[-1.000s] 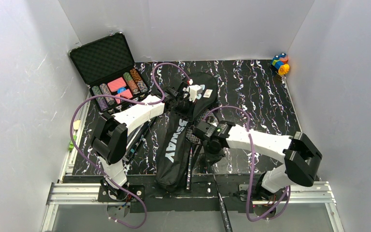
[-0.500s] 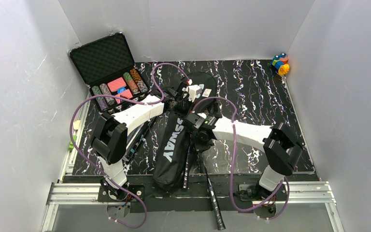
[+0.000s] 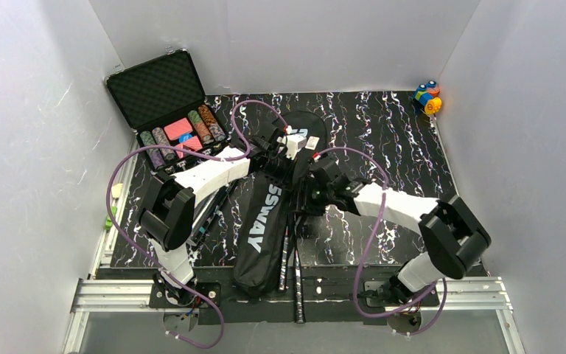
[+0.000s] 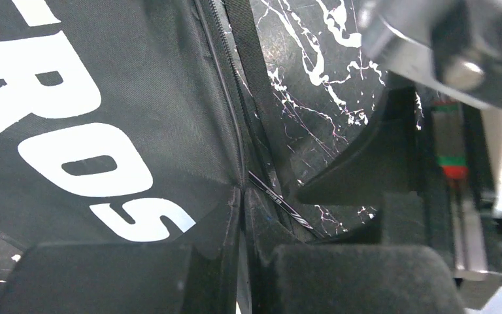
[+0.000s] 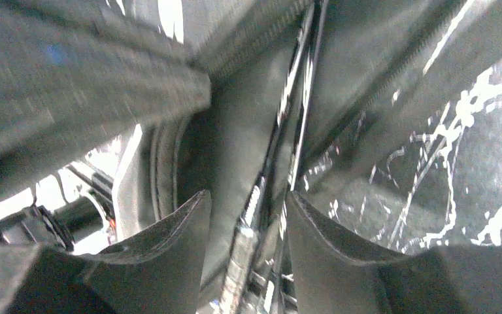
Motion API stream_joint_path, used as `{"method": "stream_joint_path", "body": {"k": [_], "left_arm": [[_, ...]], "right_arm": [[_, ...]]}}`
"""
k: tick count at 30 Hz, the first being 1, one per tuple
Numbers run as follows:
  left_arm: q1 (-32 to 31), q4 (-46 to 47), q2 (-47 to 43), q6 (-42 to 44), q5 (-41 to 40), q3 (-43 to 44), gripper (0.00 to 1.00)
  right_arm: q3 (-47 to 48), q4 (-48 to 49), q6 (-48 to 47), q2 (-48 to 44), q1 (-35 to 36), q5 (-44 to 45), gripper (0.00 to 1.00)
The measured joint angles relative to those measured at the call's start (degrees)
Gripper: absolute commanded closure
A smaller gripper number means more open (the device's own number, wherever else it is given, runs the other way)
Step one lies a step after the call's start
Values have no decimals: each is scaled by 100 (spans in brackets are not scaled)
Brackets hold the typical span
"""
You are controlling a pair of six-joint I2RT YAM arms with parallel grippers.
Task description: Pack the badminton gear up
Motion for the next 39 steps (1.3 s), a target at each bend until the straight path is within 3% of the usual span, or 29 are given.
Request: {"method": "stream_joint_path", "body": {"k": [10, 24, 28, 34, 39], "left_arm": [[0, -2, 0, -15, 11, 0, 100], [0, -39, 0, -11, 9, 2, 100], [0, -63, 0, -9, 9, 2, 100], [0, -66, 0, -7, 22, 2, 100], [0, -66, 0, 0, 46, 2, 100]], "right_arm": [[-931, 153, 181, -619, 205, -275, 48], [-1139, 560, 201, -74, 433, -551, 57], [-1078, 566, 197, 63, 518, -570, 68], [-1008, 603, 299, 227, 535, -483, 99], [-931, 522, 343, 219, 535, -367, 99]]}}
